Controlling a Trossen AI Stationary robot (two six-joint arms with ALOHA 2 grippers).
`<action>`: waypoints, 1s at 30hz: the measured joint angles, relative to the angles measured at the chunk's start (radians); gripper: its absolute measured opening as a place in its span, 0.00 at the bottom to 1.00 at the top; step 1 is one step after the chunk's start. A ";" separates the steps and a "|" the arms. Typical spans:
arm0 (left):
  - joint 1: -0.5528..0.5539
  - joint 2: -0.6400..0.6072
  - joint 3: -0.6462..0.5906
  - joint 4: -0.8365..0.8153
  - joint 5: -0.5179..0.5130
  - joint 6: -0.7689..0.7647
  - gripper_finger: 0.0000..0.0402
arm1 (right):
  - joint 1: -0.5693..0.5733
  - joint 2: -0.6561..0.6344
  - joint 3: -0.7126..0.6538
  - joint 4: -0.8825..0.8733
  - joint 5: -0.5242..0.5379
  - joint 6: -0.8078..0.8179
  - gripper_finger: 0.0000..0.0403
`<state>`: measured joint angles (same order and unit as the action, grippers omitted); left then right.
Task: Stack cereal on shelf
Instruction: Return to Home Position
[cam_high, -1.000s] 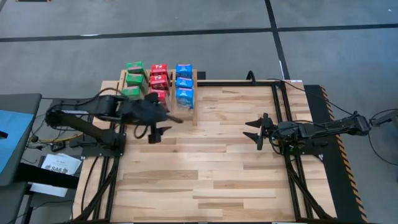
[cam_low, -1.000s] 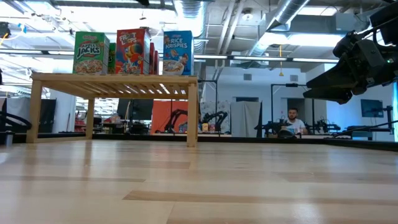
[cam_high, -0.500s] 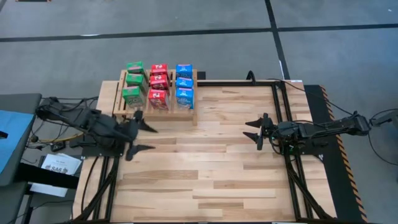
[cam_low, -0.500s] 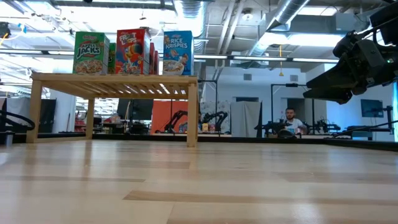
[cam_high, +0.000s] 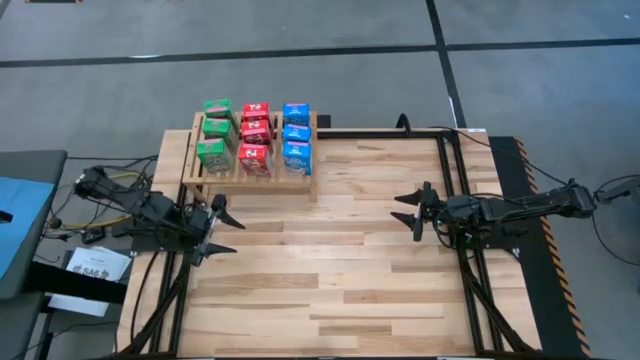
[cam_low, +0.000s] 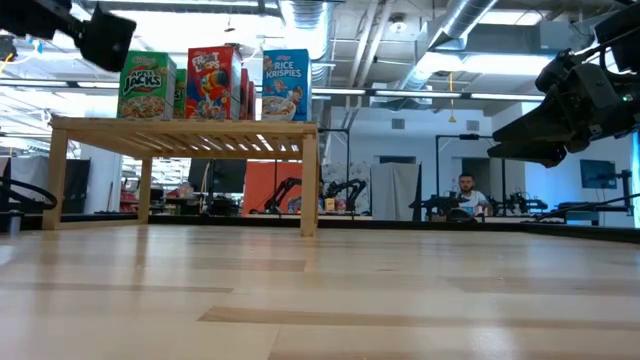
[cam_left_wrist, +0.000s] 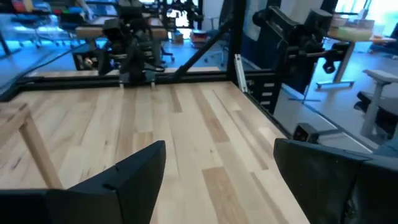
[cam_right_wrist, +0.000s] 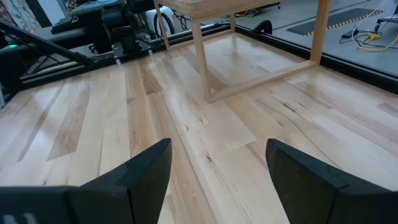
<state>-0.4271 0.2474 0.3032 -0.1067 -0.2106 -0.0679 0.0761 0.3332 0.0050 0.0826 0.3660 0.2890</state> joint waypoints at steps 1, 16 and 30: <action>0.000 -0.024 -0.023 0.005 -0.007 0.004 0.72 | 0.000 0.000 0.000 0.000 0.000 0.000 0.71; 0.000 -0.215 -0.218 0.012 -0.091 0.042 0.72 | 0.000 0.000 0.000 0.000 0.000 0.000 0.71; 0.001 -0.227 -0.245 0.020 -0.134 0.103 0.72 | 0.000 0.000 0.000 0.000 0.000 0.000 0.71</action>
<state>-0.4265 0.0208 0.0582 -0.0868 -0.3444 0.0353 0.0761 0.3336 0.0049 0.0826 0.3660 0.2892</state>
